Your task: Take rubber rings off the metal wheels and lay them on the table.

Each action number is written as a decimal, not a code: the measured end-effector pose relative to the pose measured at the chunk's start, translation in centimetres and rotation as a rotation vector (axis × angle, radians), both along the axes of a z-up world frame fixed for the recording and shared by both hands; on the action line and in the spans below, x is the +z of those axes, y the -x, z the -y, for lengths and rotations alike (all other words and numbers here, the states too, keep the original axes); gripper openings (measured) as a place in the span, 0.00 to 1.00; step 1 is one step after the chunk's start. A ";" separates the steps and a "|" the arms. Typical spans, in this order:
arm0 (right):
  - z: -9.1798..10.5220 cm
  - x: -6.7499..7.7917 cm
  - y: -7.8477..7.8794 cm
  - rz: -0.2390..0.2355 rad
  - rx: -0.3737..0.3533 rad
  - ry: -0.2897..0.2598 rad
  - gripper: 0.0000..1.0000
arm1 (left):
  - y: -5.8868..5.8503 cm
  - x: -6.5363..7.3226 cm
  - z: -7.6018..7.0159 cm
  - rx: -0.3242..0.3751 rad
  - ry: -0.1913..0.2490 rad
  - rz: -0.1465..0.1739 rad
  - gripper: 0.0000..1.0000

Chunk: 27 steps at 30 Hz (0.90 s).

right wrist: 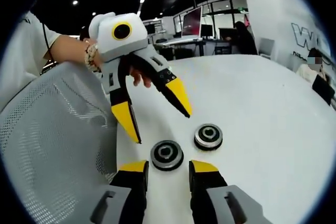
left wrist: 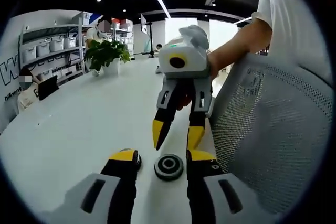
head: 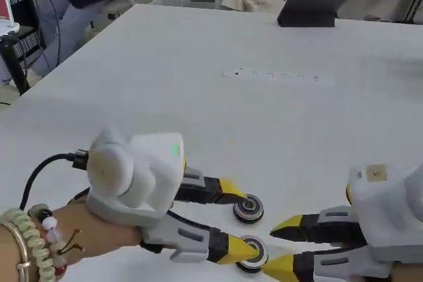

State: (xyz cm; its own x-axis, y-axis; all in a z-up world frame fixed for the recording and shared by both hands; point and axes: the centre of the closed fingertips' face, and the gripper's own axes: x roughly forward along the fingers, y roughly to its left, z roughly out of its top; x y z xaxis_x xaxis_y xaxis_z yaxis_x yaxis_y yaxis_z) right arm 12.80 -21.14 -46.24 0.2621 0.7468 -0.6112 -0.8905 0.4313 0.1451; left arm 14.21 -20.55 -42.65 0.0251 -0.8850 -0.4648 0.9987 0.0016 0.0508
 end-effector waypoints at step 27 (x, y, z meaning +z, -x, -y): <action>-0.2 -1.0 -0.1 0.045 0.026 0.078 0.21 | 0.7 -2.9 0.3 0.002 -0.063 -0.006 0.07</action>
State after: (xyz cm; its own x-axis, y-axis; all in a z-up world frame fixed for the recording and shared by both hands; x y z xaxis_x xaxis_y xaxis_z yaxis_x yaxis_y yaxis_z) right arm 12.90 -20.96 -47.24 0.2713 0.7043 -0.6561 -0.9065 0.4161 0.0719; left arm 13.49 -20.85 -45.56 0.0236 -0.8538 -0.5200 0.9990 0.0001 0.0451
